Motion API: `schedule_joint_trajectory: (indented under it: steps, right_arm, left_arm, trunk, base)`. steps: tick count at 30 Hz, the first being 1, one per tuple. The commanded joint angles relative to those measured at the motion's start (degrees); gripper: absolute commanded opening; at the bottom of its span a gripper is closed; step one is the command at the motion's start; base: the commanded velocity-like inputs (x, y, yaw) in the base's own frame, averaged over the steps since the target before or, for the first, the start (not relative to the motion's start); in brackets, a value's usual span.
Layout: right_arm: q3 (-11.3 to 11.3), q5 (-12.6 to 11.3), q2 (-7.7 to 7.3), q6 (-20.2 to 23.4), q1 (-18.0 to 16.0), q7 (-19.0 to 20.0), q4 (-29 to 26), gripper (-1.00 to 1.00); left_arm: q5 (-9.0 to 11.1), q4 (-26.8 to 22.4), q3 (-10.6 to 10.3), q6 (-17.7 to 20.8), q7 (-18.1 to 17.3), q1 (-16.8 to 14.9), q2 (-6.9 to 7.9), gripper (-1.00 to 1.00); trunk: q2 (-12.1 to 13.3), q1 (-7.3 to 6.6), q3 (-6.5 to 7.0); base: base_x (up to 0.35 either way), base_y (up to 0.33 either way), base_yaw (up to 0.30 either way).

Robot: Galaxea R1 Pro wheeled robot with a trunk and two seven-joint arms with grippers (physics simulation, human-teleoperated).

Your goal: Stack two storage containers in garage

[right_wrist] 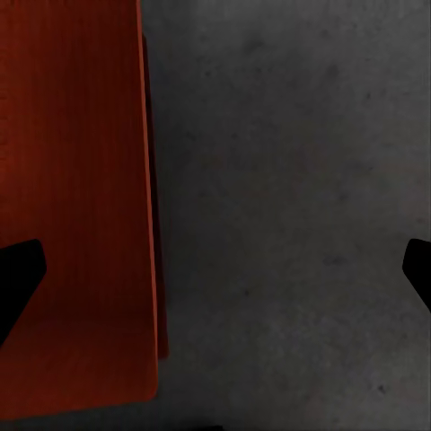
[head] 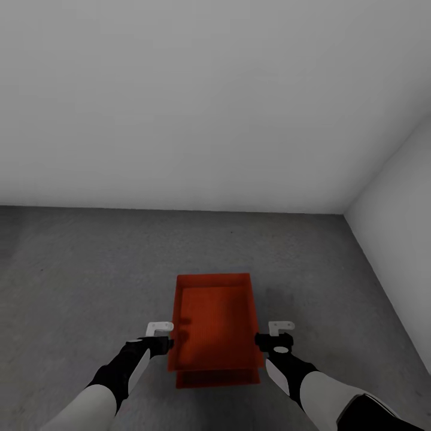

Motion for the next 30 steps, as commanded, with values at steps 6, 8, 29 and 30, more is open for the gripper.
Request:
schedule_joint_trajectory:
  steps: [6,8,29,30]
  right_arm:
    - [0.46,-0.61,0.01,-0.23,-0.04,-0.18,0.04,1.00]
    - [0.46,-0.61,0.01,-0.24,-0.04,-0.18,0.04,1.00]
    - [0.46,-0.65,0.01,-0.26,-0.04,-0.14,0.06,1.00]
    - [0.46,-0.66,0.01,-0.26,-0.04,-0.13,0.08,1.00]
  left_arm:
    - [0.15,-0.13,0.02,0.30,0.13,0.00,-0.01,1.00]
    - [0.15,-0.16,0.08,0.30,0.11,0.00,0.03,1.00]
    - [0.14,-0.29,0.27,1.70,0.13,0.00,0.07,1.00]
    - [0.14,-0.29,0.27,1.77,0.13,0.00,0.07,1.00]
  trunk:
    - [1.58,-0.87,0.68]
    - [1.58,-0.87,0.68]
    - [1.58,-0.87,0.68]
    - [1.58,-0.87,0.68]
  base:
    - [0.000,0.000,0.000]
    - [0.000,0.000,0.000]
    - [-0.081,0.000,0.000]
    - [-0.317,0.000,0.000]
